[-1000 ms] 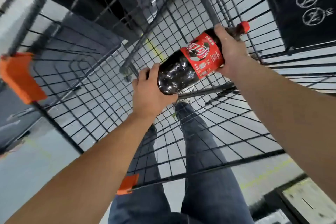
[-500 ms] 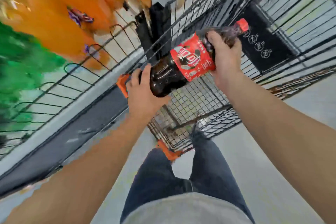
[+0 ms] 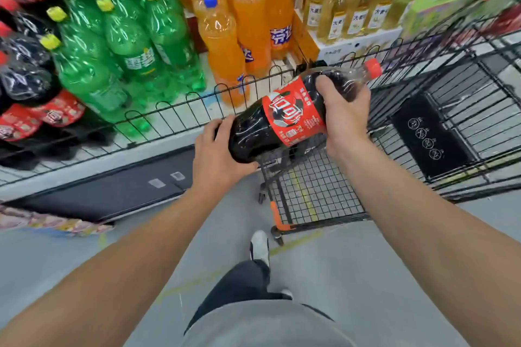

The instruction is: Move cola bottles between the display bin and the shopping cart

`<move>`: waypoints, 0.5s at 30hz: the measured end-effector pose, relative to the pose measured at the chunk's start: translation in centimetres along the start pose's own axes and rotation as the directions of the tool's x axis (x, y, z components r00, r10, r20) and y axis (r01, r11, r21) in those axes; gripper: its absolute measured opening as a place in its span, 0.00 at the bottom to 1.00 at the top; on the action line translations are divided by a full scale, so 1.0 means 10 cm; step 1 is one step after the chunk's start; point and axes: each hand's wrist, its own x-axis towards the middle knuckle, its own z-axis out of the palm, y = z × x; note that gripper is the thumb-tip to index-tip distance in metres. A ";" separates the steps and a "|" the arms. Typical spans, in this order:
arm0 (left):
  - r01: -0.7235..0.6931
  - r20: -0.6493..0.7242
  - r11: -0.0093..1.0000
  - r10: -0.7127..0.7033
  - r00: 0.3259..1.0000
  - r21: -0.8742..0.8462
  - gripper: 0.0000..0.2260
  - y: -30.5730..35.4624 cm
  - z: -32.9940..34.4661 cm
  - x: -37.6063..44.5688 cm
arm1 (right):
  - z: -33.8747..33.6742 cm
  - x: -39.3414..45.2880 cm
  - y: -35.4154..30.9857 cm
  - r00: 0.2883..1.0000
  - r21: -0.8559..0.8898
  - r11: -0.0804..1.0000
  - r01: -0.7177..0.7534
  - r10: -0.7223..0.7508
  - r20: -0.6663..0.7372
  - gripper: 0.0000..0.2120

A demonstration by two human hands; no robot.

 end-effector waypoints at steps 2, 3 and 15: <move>0.030 -0.045 0.999 -0.030 0.999 0.014 0.47 -0.06 -0.13 -0.26 | 0.02 -0.21 0.02 0.999 -0.007 1.000 -0.005 0.005 0.050 0.29; 0.046 -0.064 0.999 -0.045 0.997 0.015 0.47 -0.09 -0.19 -0.40 | 0.02 -0.30 0.05 0.998 -0.020 1.000 -0.010 0.011 0.065 0.30; 0.264 -0.313 0.964 -0.253 0.916 -0.007 0.47 -0.60 -0.90 -1.84 | 0.54 -1.53 0.38 0.943 -0.107 0.994 -0.025 0.059 0.326 0.28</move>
